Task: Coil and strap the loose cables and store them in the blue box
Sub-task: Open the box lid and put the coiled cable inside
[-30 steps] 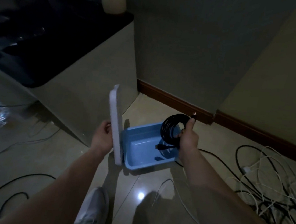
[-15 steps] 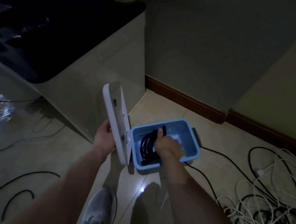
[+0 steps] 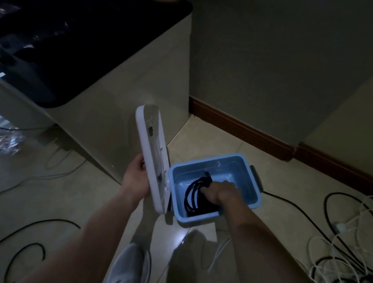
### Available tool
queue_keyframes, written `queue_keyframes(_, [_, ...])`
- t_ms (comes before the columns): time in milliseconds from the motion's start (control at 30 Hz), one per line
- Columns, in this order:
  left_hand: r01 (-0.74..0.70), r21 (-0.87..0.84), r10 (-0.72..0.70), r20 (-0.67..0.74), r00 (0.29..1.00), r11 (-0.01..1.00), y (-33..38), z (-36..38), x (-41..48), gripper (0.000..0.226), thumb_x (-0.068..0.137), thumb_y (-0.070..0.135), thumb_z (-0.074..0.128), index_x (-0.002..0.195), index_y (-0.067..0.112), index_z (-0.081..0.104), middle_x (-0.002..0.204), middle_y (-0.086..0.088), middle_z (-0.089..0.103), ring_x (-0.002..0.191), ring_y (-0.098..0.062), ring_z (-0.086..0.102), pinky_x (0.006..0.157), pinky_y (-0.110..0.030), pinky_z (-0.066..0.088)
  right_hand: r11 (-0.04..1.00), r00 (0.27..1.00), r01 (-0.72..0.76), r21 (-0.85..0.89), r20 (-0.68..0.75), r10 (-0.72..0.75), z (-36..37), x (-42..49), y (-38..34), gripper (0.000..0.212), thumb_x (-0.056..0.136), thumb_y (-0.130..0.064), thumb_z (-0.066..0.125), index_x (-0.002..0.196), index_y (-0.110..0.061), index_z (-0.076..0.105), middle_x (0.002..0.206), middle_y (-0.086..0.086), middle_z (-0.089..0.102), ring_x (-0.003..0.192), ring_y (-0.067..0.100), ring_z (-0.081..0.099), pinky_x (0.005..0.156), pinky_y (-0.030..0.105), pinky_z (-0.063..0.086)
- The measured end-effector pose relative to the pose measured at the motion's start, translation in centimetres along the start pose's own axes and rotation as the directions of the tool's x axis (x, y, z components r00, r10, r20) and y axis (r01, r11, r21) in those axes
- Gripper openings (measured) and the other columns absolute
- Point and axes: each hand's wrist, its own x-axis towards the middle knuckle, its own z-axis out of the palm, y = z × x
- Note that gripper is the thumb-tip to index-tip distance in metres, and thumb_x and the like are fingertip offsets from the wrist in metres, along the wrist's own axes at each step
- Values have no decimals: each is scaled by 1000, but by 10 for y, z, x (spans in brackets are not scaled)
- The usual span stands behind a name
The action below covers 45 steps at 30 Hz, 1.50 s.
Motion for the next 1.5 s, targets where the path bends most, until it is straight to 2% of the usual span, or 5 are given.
queue_keyframes(500, [-13,8,13,-29,999,1000,1,4,1,27,98,19,60,124,25,60,104,2,69,95,-16,67,75,-33,54,947,935,-138,-290,-352,29,3,-4,28,26,100,-29,54,117,-13,64,101,-1,71,85,20,69,63,31,43])
queue_keyframes(733, [-15,13,15,-14,1000,1000,3,7,2,22,98,21,60,119,27,61,100,3,70,92,-17,68,73,-33,55,973,995,-29,-230,85,50,-13,0,29,85,71,-78,66,130,-17,58,127,0,62,114,25,61,94,40,51])
queue_keyframes(1200, [-26,31,27,-33,999,999,15,10,-4,20,100,18,57,119,23,59,98,6,66,89,-10,64,73,-28,50,841,963,-210,-498,-255,89,3,-16,7,57,87,-46,68,127,-7,59,113,6,68,97,28,67,80,41,53])
queue_keyframes(1400, [-62,55,64,-43,997,997,39,1,-26,17,99,18,59,114,26,61,95,6,67,84,-7,65,66,-22,50,999,929,25,-46,-368,-41,-29,-54,18,41,92,-59,55,103,-19,57,93,1,64,85,24,62,65,32,43])
queue_keyframes(1500, [-38,43,39,-9,999,998,57,3,-49,7,95,19,65,100,24,63,87,1,71,77,-13,71,69,-31,59,857,958,225,464,-268,-106,-42,-87,23,41,100,-47,49,90,-11,64,83,7,71,83,28,69,64,33,51])
